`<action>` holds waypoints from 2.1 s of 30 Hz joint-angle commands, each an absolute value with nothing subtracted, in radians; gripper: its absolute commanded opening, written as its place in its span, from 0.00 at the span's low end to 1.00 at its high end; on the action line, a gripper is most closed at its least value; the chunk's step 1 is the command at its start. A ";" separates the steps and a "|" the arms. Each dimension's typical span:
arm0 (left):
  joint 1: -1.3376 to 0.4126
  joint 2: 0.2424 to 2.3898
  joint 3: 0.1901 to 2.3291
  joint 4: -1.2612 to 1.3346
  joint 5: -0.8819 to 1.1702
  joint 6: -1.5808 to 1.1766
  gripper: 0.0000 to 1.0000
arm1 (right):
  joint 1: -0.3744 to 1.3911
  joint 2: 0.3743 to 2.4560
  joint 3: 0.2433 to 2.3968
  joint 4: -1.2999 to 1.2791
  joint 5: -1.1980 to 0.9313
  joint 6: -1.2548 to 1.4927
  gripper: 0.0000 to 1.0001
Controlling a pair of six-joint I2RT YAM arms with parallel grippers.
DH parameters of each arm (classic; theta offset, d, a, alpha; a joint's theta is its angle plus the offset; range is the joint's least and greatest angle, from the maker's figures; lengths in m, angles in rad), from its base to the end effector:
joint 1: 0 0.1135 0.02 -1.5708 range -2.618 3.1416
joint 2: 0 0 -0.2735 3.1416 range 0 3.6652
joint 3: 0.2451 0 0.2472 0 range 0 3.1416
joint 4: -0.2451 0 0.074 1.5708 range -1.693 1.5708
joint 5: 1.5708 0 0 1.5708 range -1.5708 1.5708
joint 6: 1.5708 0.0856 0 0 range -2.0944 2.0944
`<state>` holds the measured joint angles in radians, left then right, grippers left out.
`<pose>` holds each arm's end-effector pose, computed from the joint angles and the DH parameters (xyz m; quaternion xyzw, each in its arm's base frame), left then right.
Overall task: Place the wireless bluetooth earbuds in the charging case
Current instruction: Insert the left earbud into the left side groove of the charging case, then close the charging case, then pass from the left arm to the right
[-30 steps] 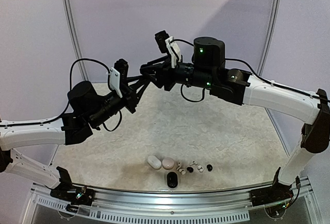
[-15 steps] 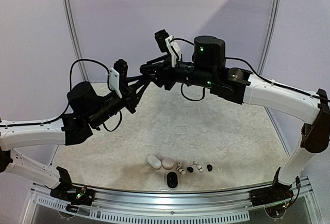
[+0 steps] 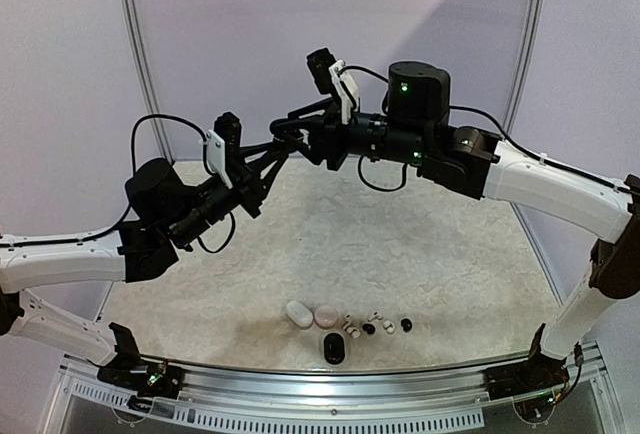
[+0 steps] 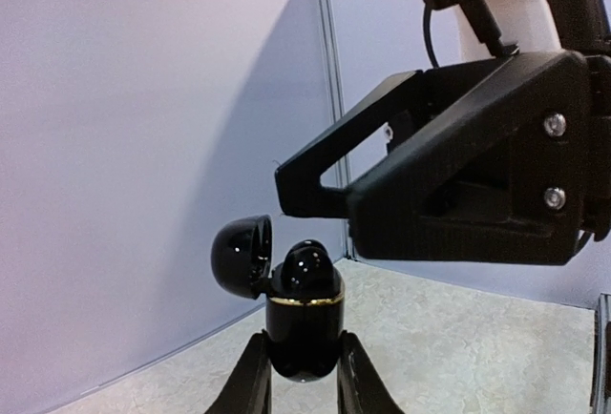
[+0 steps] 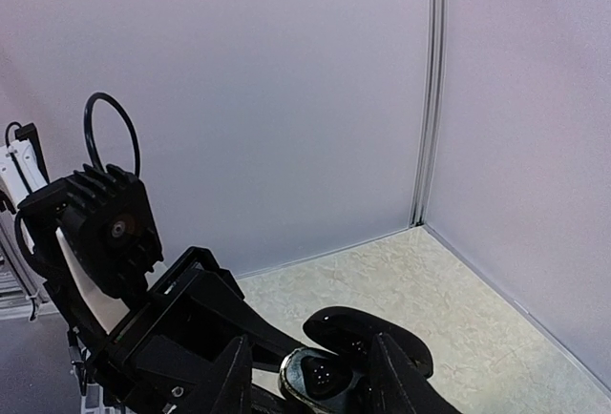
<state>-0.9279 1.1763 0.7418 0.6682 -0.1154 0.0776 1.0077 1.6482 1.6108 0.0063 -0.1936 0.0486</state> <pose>0.1952 -0.2441 0.3563 0.2585 0.5640 -0.2906 0.7284 0.2215 0.3817 0.4322 -0.3894 0.6030 0.4090 0.5634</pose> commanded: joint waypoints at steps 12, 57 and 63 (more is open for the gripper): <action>-0.904 1.104 0.675 0.598 0.153 0.414 0.00 | 0.962 1.658 1.879 -0.399 -0.173 0.103 0.39; -0.916 1.123 0.745 0.609 0.309 -0.141 0.00 | 0.911 1.541 1.523 -0.298 -0.659 -0.086 0.38; -0.922 1.132 0.750 0.619 0.316 -0.121 0.00 | 0.911 1.558 1.552 -0.315 -0.681 -0.081 0.09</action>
<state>-0.9157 1.1156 0.7212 0.5816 0.3176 -0.1333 0.9073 1.5349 1.5146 -0.3130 -0.6590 -0.0879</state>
